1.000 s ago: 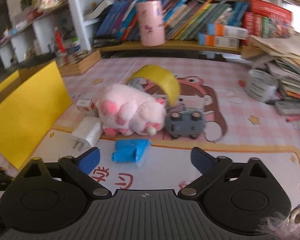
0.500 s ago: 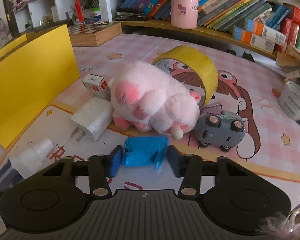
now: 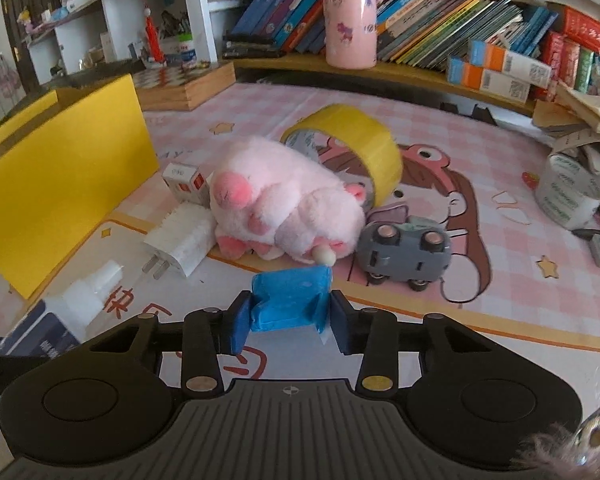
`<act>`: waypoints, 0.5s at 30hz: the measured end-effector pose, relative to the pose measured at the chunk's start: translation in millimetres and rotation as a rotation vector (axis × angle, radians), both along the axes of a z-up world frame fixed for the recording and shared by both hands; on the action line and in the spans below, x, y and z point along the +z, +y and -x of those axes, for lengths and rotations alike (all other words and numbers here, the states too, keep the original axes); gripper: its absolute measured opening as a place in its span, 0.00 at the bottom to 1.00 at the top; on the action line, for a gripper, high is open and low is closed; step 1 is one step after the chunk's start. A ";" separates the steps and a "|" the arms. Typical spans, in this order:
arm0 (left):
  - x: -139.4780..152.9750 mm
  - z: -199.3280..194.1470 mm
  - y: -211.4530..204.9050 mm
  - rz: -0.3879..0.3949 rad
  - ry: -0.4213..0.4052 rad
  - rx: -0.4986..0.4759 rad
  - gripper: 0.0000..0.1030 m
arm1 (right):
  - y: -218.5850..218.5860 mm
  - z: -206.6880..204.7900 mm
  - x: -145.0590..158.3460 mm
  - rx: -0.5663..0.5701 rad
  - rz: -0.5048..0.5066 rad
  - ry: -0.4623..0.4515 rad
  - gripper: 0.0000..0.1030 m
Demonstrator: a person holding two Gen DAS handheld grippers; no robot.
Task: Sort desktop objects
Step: 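Carry the spray bottle and blue block with both tools over the yellow box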
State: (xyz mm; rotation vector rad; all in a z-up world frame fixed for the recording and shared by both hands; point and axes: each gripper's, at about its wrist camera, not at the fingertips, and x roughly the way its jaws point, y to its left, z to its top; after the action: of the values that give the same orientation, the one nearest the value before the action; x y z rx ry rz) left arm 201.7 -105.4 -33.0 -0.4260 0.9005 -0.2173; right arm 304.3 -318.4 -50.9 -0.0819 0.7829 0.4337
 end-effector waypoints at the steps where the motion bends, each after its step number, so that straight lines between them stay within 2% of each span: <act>1: 0.8 0.6 -0.5 0.005 -0.006 -0.004 0.30 | -1.9 2.3 3.0 -0.005 -0.005 -0.005 0.36; 15: 18.5 17.5 26.1 0.113 -0.102 -0.095 0.30 | -8.4 60.4 50.1 -0.107 -0.071 -0.067 0.36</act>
State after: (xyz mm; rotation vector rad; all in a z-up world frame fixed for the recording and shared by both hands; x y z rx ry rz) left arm 184.2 -79.3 -14.6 -0.4731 0.8112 -0.3751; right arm 243.9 -326.8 -0.8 0.0116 0.7024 0.3548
